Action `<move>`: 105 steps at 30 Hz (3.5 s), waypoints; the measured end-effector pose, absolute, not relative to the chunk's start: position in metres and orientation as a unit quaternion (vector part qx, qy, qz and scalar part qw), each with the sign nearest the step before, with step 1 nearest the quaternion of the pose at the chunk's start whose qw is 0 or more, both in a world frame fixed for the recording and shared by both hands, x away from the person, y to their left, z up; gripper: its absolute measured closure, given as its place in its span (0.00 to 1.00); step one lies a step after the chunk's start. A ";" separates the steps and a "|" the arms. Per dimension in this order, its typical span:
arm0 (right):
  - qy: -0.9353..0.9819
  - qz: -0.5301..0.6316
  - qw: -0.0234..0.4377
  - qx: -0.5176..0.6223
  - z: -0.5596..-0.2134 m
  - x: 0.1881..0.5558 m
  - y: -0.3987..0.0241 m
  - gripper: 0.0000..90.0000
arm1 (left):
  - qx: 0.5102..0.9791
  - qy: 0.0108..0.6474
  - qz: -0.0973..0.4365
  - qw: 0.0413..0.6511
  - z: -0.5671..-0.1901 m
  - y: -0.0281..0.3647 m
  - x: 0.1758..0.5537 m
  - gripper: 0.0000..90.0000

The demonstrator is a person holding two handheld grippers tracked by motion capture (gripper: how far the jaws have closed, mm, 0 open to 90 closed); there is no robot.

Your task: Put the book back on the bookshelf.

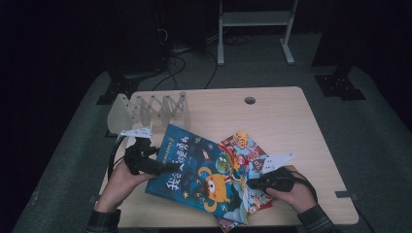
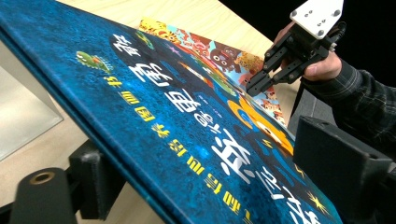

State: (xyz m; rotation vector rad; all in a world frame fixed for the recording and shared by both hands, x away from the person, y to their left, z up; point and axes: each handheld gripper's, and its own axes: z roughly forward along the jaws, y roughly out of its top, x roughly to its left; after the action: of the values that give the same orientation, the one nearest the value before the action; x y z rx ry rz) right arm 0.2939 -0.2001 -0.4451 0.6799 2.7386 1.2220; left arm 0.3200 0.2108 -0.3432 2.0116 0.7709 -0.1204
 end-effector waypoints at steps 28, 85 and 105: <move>0.893 0.397 0.024 0.212 -0.445 0.288 -0.202 0.99 | 0.845 0.293 -0.067 0.442 -0.301 0.188 0.361 0.61; 0.824 0.417 0.143 0.357 -0.449 0.331 -0.237 0.49 | 0.900 0.286 -0.072 0.320 -0.203 0.137 0.416 0.85; 0.759 0.346 0.222 0.505 -0.478 0.377 -0.302 0.35 | 0.911 0.269 -0.059 0.306 -0.182 0.132 0.407 0.92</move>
State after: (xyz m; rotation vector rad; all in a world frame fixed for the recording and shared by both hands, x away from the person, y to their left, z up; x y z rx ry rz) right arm 0.3774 -0.3016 -0.4783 1.3945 2.0974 0.9549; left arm 0.4066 0.1322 -0.1819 2.4120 0.7128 -0.1558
